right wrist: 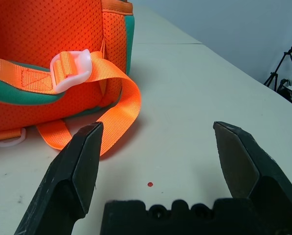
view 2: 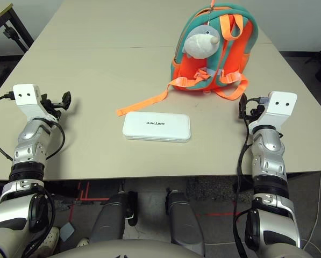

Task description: Put the pencil case into the backpack and zip it.

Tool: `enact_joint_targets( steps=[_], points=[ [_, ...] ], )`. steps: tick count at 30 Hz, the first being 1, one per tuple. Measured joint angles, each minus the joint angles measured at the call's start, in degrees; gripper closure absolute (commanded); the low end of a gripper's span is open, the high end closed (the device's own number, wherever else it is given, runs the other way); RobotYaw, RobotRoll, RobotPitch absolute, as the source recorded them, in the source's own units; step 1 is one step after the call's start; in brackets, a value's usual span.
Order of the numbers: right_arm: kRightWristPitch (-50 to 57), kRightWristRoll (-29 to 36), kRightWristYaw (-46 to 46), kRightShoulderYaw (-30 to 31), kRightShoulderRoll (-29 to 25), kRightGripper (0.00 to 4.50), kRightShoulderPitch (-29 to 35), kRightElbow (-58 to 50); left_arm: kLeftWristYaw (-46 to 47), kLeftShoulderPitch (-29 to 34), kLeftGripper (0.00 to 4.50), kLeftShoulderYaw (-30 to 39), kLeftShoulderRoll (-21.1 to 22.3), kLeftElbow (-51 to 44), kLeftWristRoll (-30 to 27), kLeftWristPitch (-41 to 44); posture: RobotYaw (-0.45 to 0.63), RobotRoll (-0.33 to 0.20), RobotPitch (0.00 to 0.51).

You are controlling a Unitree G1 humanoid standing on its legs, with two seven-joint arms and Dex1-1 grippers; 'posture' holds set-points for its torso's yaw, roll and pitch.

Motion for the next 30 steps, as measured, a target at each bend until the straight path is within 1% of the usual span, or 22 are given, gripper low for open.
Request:
enact_joint_targets(
  steps=[10, 14, 20, 22, 26, 30],
  points=[
    [0.00, -0.43, 0.12, 0.57, 0.05, 0.04, -1.06, 0.00, -0.12, 0.70, 0.00, 0.00, -0.20, -1.12, -0.03, 0.07, 0.00, 0.000, 0.163],
    [0.01, -0.44, 0.75, 1.21, 0.07, 0.04, -1.22, 0.01, -1.16, 0.70, 0.00, -0.05, -0.19, -3.43, -0.65, 2.18, 0.00, 0.000, 0.157],
    [0.01, -0.49, 1.04, 1.53, 0.09, 0.04, -1.47, 0.12, -6.89, 0.20, 0.00, -1.95, 0.71, -11.84, -3.86, 12.00, 0.01, 0.000, 0.157],
    [0.01, -0.52, 1.14, 1.58, 0.09, 0.04, -1.71, 0.20, -8.18, -0.41, 0.00, -2.13, 1.01, -14.64, -5.14, 16.42, 0.01, 0.000, 0.158],
    [0.02, -0.82, 1.65, 1.71, 0.07, 0.04, -1.95, 0.24, -10.53, -1.51, 0.00, -2.31, 2.59, -20.11, -8.50, 24.44, 0.01, 0.000, 0.158],
    [0.07, -1.23, 2.31, 2.02, 0.08, 0.04, -1.95, 0.23, -12.64, -1.55, 0.00, -2.42, 3.93, -25.95, -13.05, 34.81, 0.01, 0.000, 0.156]
  ],
)
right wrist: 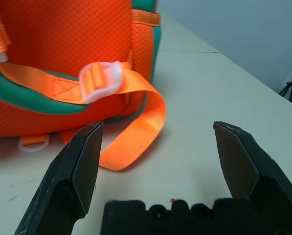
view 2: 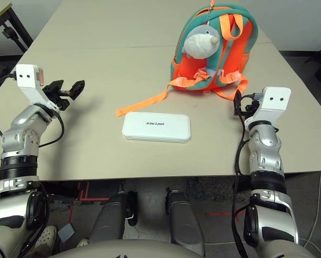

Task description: Put the pencil case into the backpack and zip it.

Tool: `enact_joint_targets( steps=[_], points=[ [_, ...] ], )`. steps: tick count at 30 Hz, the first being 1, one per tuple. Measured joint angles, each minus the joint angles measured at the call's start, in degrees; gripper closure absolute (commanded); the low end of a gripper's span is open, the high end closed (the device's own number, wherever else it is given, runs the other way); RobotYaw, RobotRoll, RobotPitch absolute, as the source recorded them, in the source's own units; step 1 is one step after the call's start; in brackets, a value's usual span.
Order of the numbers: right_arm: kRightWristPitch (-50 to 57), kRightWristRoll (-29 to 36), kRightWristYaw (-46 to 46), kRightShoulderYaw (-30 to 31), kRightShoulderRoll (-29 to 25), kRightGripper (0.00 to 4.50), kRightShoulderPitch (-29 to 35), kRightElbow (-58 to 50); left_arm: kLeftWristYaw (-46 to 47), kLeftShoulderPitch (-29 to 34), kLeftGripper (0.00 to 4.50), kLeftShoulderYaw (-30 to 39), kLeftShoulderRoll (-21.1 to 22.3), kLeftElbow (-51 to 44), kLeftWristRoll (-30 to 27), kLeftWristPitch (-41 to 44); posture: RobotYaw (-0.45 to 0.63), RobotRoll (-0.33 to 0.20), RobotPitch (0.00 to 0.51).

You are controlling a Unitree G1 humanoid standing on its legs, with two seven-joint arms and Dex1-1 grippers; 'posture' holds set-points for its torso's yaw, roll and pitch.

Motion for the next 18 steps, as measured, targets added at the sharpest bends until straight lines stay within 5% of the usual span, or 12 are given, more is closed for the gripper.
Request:
enact_joint_targets(
  steps=[11, 18],
  points=[
    [2.02, -3.01, 3.12, 3.76, -2.05, 0.04, 1.06, -0.44, -1.29, -2.83, 0.00, 3.07, 0.36, -4.29, -16.87, 31.62, -0.01, 0.000, 0.140],
    [3.95, -3.96, 5.03, 4.60, -2.88, 0.04, 2.62, -3.61, 1.00, -4.86, 0.00, 5.82, -4.39, -1.49, -21.23, 39.94, -0.03, 0.000, 0.132]
  ],
)
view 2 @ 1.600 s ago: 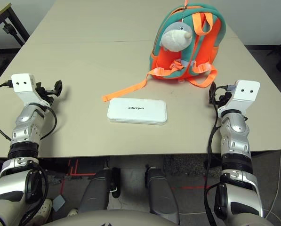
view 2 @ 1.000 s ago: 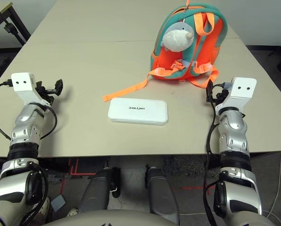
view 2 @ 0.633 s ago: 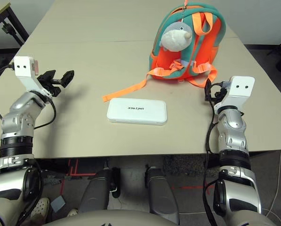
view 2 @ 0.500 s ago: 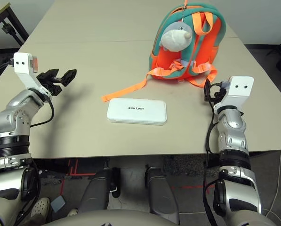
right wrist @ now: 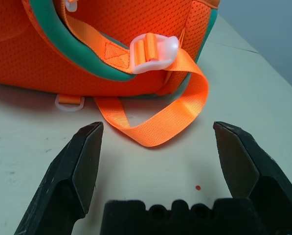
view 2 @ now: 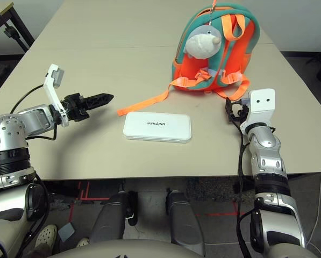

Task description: Put the pencil case into the backpack and zip it.

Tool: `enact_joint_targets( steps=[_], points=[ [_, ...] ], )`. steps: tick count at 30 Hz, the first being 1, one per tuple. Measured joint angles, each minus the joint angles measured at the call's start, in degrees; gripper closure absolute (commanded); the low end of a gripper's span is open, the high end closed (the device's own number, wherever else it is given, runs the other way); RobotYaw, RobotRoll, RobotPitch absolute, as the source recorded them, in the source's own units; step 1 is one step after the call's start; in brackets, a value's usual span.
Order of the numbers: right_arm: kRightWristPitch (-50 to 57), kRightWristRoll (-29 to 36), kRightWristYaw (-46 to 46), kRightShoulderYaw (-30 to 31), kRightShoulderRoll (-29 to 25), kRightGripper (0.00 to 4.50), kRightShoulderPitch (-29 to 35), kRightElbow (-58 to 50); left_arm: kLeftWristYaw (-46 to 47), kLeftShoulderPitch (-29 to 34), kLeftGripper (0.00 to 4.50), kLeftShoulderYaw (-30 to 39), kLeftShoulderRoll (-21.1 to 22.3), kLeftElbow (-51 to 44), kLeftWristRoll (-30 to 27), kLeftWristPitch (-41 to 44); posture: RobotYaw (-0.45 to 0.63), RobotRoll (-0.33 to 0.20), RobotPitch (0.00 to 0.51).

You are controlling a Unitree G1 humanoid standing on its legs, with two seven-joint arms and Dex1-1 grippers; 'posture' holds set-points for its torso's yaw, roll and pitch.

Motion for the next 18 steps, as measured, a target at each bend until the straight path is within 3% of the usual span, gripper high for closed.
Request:
enact_joint_targets(
  steps=[9, 18],
  points=[
    [7.16, -2.63, 8.10, 5.08, -6.01, 0.04, 5.95, -11.95, 0.48, -1.53, 0.00, 2.60, -3.43, 6.30, -2.39, 7.19, -0.09, 0.000, 0.129],
    [11.65, -3.84, 13.24, 6.80, -9.18, 0.04, 9.02, -20.01, -0.41, -1.66, 0.00, 3.04, -3.69, 11.04, -2.45, 12.11, -0.12, 0.000, 0.134]
  ],
)
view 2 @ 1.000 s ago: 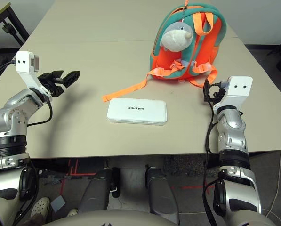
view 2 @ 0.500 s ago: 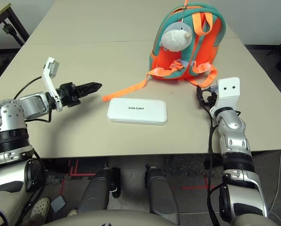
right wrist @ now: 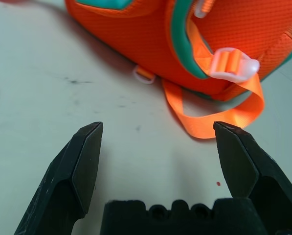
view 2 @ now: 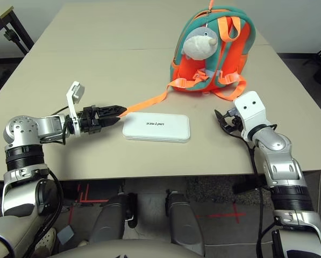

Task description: Put the pencil case into the backpack and zip it.

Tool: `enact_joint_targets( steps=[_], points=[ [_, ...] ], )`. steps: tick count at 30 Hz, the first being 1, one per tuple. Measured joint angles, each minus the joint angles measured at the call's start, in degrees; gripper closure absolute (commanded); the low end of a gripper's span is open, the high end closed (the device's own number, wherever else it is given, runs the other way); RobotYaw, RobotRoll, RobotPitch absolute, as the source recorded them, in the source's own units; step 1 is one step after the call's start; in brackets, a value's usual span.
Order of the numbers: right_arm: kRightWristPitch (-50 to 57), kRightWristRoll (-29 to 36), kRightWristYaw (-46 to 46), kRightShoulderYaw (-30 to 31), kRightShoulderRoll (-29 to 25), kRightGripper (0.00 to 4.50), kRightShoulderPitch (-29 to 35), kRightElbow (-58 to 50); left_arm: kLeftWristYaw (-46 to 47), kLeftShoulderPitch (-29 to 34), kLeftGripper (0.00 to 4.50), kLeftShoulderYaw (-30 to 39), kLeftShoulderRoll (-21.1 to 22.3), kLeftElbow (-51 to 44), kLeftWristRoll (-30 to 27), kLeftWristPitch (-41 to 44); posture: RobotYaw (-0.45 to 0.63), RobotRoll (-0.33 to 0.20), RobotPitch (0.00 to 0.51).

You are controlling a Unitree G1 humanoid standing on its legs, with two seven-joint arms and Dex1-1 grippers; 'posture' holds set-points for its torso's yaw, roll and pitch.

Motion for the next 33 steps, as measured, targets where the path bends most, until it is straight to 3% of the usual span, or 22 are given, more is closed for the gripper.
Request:
enact_joint_targets(
  steps=[12, 33],
  points=[
    [1.46, -1.33, 2.44, 1.68, -0.16, 0.04, 2.17, -2.80, -0.32, -1.97, 0.00, -0.71, -0.28, 5.93, 2.11, -0.62, -0.12, 0.000, 0.149],
    [1.90, -2.22, 4.61, 2.68, -0.20, 0.04, 2.33, -3.26, 0.85, -1.81, 0.00, 0.66, 0.99, 4.08, 3.70, 2.66, -0.11, 0.000, 0.168]
  ],
)
